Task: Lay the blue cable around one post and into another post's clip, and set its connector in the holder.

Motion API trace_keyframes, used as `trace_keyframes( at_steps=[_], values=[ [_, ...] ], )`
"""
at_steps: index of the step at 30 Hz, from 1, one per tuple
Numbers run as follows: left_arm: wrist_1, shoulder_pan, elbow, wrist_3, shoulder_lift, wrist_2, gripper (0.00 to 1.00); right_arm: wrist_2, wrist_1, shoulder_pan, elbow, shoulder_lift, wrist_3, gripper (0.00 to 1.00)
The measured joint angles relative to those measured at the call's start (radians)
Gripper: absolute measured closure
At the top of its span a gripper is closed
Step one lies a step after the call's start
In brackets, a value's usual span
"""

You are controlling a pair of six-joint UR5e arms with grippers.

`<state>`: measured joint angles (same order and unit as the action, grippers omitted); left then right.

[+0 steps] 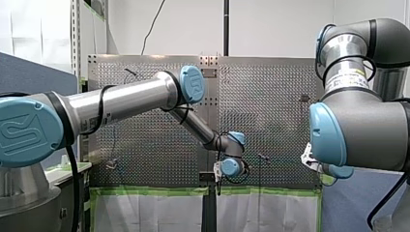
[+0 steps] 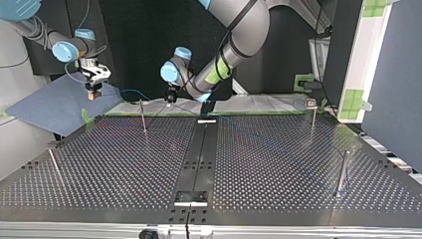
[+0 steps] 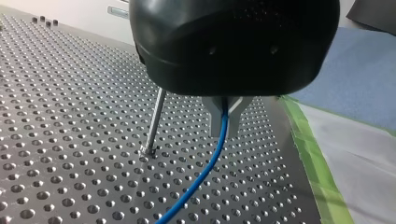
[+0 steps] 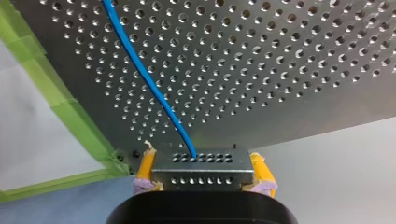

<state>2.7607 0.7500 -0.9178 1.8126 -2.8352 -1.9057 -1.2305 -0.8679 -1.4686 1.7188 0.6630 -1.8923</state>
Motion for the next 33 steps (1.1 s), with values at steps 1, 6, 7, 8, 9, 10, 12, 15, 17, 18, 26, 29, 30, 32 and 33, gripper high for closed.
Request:
trace_keyframes(
  at_steps=[1,6,7,8,9,10,12,15,17,18,26,29,30,32,33],
  values=[
    [0.001,-0.001,0.0,0.0,0.0,0.0,1.0,0.0,0.001,0.0,-0.005,0.0,-0.001,1.0],
    [0.006,-0.004,0.002,0.0,0.0,0.0,1.0,0.0,0.021,0.0,-0.033,-0.014,0.001,1.0],
    [0.007,-0.004,0.002,-0.001,0.0,0.0,1.0,0.001,0.026,0.0,-0.038,-0.019,0.003,1.0],
    [0.008,-0.004,0.002,-0.001,0.0,0.0,1.0,0.001,0.035,0.001,-0.046,-0.025,0.008,1.0],
    [0.009,-0.004,0.003,-0.002,0.0,0.0,1.0,0.001,0.041,0.001,-0.051,-0.03,0.012,1.0],
    [0.01,-0.004,0.003,-0.004,0.0,0.001,1.0,0.001,0.048,0.001,-0.055,-0.033,0.016,1.0],
    [0.011,-0.002,0.005,-0.01,0.0,0.006,1.0,0.002,0.062,0.001,-0.062,-0.038,0.021,1.0],
    [0.011,0.002,0.01,-0.017,0.0,0.015,1.0,0.003,0.07,0.002,-0.067,-0.041,0.023,1.0],
    [0.012,0.003,0.014,-0.018,0.0,0.018,1.0,0.003,0.07,0.003,-0.072,-0.042,0.022,1.0],
    [0.013,0.004,0.018,-0.019,-0.001,0.02,1.0,0.003,0.069,0.004,-0.074,-0.043,0.021,1.0],
    [0.036,0.002,0.048,-0.023,-0.018,0.024,1.0,0.003,0.067,0.008,-0.095,-0.047,0.015,1.0],
    [0.061,0.003,0.069,-0.038,-0.044,0.018,1.0,0.003,0.067,0.011,-0.101,-0.05,0.015,1.0],
    [0.069,0.003,0.071,-0.041,-0.054,0.017,1.0,0.003,0.067,0.012,-0.102,-0.05,0.015,1.0],
    [0.072,0.002,0.067,-0.041,-0.065,0.017,1.0,0.003,0.065,0.014,-0.103,-0.052,0.014,1.0],
    [0.072,0.0,0.061,-0.037,-0.07,0.017,1.0,0.002,0.064,0.015,-0.104,-0.052,0.014,1.0]
  ],
)
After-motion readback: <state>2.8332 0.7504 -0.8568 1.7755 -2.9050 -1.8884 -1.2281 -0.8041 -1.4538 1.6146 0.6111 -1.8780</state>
